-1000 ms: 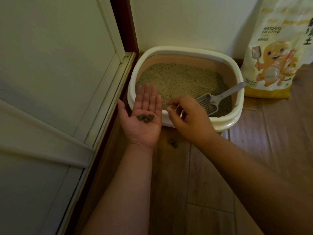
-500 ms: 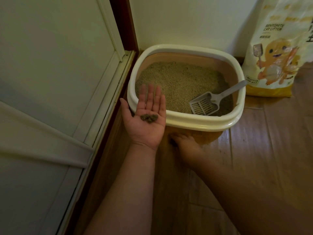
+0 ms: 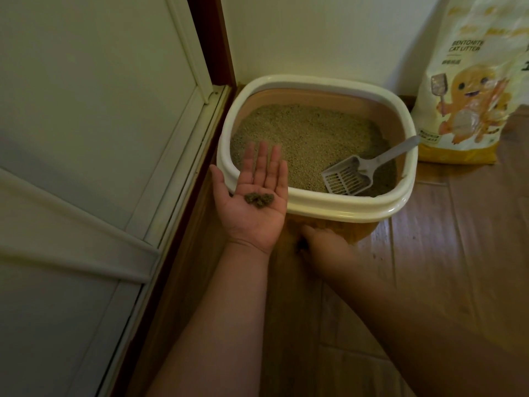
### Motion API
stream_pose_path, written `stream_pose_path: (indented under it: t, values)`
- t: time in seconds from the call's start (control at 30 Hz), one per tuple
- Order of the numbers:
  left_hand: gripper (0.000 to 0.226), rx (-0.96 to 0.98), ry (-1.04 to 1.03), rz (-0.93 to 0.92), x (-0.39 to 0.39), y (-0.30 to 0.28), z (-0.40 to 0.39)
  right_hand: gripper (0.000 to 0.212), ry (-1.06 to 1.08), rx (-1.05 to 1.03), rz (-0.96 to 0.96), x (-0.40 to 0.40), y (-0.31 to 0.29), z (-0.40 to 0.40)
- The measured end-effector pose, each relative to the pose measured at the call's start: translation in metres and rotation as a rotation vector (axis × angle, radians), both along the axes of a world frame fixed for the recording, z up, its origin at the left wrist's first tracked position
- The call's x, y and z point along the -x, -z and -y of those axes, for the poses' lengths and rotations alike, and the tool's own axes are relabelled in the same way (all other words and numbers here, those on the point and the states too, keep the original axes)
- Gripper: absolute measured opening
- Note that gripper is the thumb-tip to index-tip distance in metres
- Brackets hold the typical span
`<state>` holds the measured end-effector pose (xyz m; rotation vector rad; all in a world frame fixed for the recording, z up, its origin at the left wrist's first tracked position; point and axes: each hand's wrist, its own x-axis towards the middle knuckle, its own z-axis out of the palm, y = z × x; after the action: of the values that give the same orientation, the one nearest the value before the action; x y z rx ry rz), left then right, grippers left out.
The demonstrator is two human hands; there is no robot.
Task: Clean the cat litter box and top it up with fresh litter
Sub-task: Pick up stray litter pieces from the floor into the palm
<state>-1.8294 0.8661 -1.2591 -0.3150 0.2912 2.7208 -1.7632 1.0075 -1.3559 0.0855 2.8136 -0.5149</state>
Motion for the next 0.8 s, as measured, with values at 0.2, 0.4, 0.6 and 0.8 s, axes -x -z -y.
stream_pose_path:
  t: [0.2, 0.4, 0.6, 0.8]
  values:
    - [0.079, -0.009, -0.003, -0.001, 0.002, 0.0, 0.002, 0.022, -0.007, 0.111, -0.143, 0.006, -0.04, -0.007]
    - [0.078, 0.015, -0.058, -0.011, 0.003, -0.002, 0.01, 0.024, 0.07, 0.555, -0.596, 0.013, -0.108, -0.004]
    - [0.087, 0.042, -0.047, -0.069, 0.001, -0.001, 0.007, 0.021, -0.299, 0.506, -0.534, 0.033, -0.134, 0.012]
    - [0.09, 0.057, -0.041, -0.097, 0.0, 0.0, 0.005, 0.031, -0.332, 0.548, -0.52, 0.031, -0.121, 0.014]
